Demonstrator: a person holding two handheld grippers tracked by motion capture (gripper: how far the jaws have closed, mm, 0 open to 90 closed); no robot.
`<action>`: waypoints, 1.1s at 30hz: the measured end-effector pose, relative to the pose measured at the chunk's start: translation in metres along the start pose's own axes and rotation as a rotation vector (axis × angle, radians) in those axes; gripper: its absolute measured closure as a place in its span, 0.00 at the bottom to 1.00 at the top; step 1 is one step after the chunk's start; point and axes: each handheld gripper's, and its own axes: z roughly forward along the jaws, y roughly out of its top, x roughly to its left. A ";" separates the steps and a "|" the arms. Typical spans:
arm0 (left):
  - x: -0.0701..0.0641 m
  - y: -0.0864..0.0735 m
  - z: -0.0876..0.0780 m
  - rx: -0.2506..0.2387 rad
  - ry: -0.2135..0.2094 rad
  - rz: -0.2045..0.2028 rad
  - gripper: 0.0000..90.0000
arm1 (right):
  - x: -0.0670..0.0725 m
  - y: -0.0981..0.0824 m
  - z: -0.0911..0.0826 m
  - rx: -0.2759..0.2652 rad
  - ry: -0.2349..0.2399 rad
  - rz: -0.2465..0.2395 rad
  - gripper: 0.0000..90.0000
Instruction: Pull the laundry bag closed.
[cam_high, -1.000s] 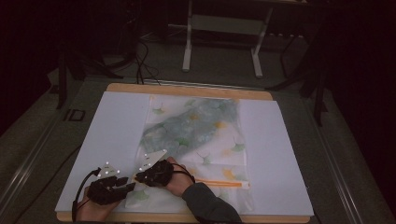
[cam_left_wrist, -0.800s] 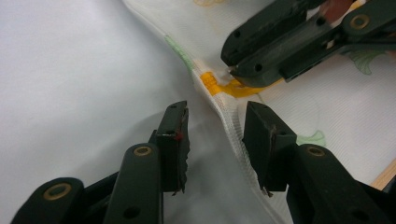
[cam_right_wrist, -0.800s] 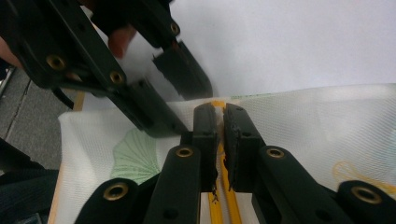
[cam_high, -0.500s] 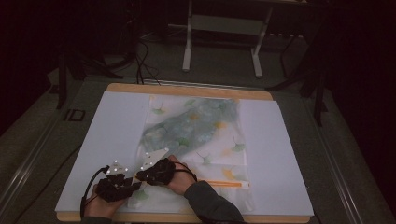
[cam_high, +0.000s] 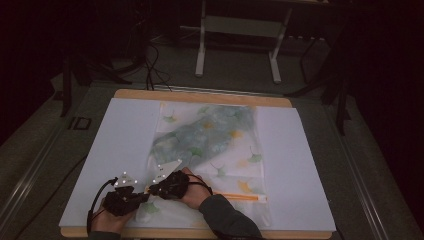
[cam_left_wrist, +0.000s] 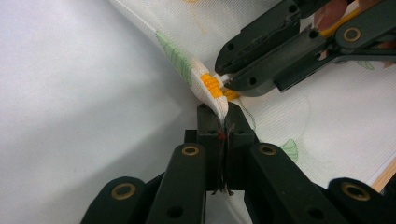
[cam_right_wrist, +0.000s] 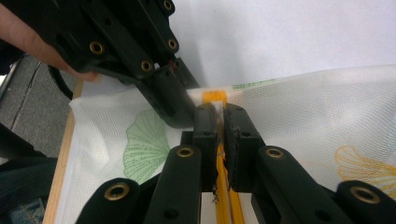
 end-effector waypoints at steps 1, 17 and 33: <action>0.000 0.000 0.000 0.000 0.000 0.000 0.98 | 0.000 0.000 0.000 0.000 0.000 0.000 0.94; 0.002 -0.001 -0.005 -0.035 -0.016 0.002 0.98 | 0.000 -0.008 0.003 0.075 -0.024 -0.038 0.94; 0.002 -0.001 -0.009 -0.068 -0.023 0.005 0.98 | 0.003 -0.009 -0.006 0.144 -0.060 -0.077 0.94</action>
